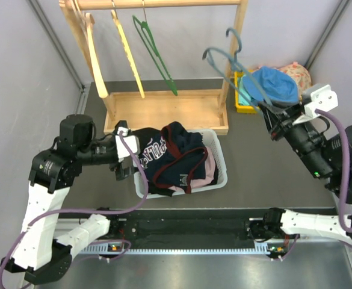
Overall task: Remove the tank top from the hanger
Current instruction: Place the hanger at the clothesline.
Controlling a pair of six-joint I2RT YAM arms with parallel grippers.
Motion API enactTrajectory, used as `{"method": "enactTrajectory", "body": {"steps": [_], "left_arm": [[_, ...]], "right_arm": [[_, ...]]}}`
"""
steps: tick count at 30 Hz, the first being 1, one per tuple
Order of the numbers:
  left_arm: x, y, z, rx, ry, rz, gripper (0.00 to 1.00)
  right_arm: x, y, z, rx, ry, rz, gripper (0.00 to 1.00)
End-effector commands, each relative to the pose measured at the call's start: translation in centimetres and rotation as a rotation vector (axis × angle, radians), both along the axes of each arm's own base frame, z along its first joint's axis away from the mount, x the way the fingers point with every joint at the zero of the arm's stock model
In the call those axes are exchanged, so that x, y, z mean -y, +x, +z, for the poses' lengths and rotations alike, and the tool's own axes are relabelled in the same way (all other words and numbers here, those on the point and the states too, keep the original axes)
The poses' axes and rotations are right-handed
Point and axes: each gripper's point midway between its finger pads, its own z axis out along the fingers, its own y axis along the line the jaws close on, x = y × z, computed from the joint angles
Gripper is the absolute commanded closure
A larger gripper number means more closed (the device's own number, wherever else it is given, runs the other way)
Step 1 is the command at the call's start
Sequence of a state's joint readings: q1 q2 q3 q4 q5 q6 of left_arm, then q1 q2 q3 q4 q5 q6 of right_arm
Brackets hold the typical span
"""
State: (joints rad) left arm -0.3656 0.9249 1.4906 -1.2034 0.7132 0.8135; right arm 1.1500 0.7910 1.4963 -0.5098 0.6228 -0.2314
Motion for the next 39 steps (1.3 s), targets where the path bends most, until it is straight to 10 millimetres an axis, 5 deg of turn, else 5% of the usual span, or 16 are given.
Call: {"method": "enactTrajectory", "body": {"steps": [1,4,8,13,21,32,39], "left_arm": [[0.1,0.4,2.1,0.077,-0.036,-0.001,0.01],[0.1,0.4,2.4,0.078,-0.041,0.009,0.01],[0.0,0.3,2.4,0.088,-0.044,0.014,0.01],[-0.2,0.5,2.0,0.096,-0.038,0.025,0.01],[-0.4,0.5,1.7,0.096,-0.028,0.036,0.01],[-0.5,0.9,1.2,0.073,-0.041,0.071,0.01],[-0.5,1.0,1.2,0.075,-0.042,0.078,0.01]], "right_arm": [[-1.6,3.3,4.2,0.121,0.081,-0.149,1.0],[-2.0,5.7,5.5,0.094,0.173,-0.169,1.0],[-6.2,9.0,5.8,0.093,0.167,-0.104,1.0],[-8.2,11.3,7.9,0.103,0.209,-0.062,1.0],[-8.9,14.3,8.5,0.102,0.245,-0.056,1.0],[-10.6,19.0,5.4,0.011,0.246,-0.06,1.0],[-11.5,19.9,3.6,-0.025,0.234,-0.054,1.0]]}}
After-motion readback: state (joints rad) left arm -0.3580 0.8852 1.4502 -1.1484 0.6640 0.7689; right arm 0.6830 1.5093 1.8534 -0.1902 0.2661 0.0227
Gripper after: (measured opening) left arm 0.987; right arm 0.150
